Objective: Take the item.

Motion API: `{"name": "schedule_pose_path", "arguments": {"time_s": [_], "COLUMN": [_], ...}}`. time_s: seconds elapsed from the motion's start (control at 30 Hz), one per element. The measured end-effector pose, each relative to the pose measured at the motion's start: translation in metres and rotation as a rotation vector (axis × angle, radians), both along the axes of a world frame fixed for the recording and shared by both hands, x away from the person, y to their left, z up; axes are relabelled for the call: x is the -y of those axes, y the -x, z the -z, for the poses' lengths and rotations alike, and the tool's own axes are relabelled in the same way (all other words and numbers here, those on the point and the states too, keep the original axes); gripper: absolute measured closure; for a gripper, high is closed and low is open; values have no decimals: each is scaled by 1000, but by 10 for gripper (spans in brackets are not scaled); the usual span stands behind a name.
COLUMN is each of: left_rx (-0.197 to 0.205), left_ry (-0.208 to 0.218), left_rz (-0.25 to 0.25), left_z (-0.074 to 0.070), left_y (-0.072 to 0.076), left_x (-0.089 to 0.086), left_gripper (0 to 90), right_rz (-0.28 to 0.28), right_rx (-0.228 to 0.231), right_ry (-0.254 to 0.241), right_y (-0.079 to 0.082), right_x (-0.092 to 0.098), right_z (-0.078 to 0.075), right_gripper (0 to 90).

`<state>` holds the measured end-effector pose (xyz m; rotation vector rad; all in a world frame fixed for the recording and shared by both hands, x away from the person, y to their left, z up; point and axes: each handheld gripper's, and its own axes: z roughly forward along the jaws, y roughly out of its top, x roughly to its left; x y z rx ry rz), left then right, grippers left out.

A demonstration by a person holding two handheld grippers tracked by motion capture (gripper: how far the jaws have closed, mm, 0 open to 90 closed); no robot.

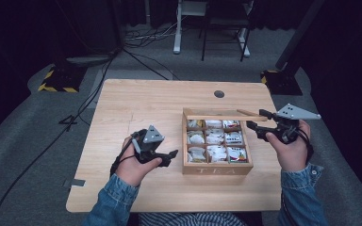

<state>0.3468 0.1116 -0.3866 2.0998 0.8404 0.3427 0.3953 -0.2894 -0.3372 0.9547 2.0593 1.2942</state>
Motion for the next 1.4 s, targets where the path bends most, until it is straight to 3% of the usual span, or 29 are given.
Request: {"name": "schedule_pose_path", "arguments": {"time_s": [0.23,0.5,0.73,0.9,1.1,1.4], "left_rx": [8,6,-23,-42,-42,-49], "left_ry": [52,71,58,57,27,17], "left_rz": [52,146,148,146,151,152], "left_z": [2,20,34,43,52,58], "left_y": [5,2,-4,-10,-16,-22], "left_x": [23,54,67,71,77,79], "left_gripper": [335,398,439,524,568,650], "right_rz": [-4,-7,-6,-5,-7,-6], "right_rx": [-4,-7,-9,-10,-10,-10], "right_ry": [-8,-17,-20,-18,-21,-22], "right_y": [0,-1,-2,-3,-3,-4], "right_x": [1,2,1,1,1,1], "right_z": [1,2,3,4,4,5], "right_gripper": [336,332,323,321,321,321]}}
